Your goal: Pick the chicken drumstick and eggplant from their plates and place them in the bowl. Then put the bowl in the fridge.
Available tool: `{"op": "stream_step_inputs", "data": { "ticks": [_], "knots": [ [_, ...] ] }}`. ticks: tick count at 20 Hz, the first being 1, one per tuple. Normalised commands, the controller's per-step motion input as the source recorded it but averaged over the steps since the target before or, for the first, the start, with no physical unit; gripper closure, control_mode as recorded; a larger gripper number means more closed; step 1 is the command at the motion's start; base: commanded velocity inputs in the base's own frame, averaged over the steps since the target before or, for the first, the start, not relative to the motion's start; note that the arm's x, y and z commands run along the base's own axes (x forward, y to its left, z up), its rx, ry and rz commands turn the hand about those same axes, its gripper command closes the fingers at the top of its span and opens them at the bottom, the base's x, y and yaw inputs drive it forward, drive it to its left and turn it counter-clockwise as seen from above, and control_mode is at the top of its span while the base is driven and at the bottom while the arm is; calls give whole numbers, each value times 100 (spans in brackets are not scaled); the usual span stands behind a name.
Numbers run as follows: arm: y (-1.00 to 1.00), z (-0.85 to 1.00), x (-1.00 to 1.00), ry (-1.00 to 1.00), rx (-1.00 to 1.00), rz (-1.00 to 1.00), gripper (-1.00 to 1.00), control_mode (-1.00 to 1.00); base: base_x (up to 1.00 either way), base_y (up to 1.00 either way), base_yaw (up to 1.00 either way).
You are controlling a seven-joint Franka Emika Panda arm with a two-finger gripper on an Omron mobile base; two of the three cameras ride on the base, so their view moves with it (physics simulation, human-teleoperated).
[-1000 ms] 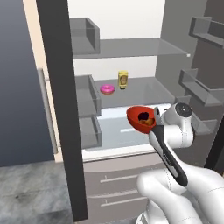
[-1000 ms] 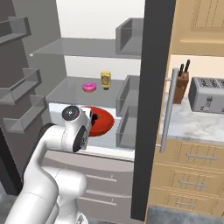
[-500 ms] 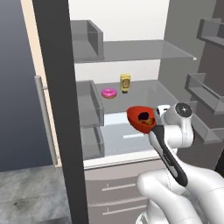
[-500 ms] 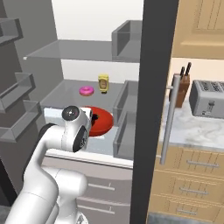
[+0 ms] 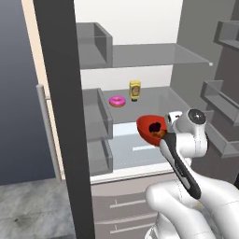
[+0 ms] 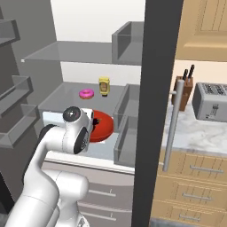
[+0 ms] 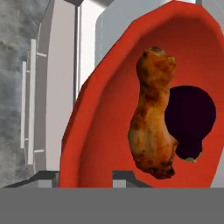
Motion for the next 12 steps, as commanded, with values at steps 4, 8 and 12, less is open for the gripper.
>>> {"op": "stream_step_inputs", "data": {
  "ticks": [4, 8, 12],
  "knots": [
    [0, 0, 0, 0, 0, 0, 100, 100, 15, 13, 0],
    [0, 0, 0, 0, 0, 0, 100, 100, 0, 1, 0],
    [0, 0, 0, 0, 0, 0, 100, 100, 0, 0, 0]
  ]
}}
